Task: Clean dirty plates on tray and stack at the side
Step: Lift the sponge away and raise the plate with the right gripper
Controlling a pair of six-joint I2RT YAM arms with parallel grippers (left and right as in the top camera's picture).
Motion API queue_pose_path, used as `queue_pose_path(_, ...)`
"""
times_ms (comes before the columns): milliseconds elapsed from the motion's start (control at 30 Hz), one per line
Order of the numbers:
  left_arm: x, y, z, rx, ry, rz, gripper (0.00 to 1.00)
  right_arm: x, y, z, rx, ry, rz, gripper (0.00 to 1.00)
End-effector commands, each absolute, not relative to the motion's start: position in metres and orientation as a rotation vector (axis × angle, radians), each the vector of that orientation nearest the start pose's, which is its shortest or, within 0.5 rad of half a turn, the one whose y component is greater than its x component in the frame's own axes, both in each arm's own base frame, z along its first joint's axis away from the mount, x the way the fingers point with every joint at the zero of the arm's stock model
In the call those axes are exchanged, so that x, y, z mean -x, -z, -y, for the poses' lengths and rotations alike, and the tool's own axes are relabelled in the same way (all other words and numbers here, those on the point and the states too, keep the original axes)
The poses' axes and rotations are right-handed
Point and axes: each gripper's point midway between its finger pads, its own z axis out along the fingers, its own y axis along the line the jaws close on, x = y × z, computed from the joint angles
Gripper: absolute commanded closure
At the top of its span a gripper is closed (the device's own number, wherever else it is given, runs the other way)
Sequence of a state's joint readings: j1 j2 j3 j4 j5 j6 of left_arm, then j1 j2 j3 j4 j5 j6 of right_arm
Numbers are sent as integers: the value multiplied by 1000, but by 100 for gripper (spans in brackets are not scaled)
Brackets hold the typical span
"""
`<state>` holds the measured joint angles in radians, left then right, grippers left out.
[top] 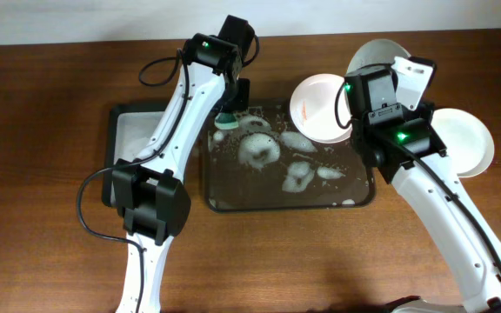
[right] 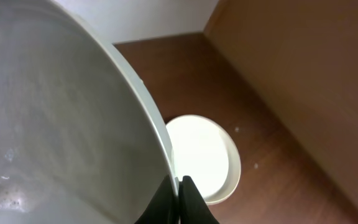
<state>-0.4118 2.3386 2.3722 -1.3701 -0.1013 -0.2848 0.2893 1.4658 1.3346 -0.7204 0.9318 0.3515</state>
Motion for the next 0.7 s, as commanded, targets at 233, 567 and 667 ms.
queue_pose_path(233,-470,-131,184,-170,-9,-2885,99,-414,-277,27,-125,986,-2085,96)
queue_pose_path(567,-470,-131,184,-170,-9,-2885,99,-426,-271,23,-73,1012,-2082,96)
queue_pose_path(667,-470,-131,184,-170,-8,-2885,99,-429,-274,22,-87,1000,-2065,96)
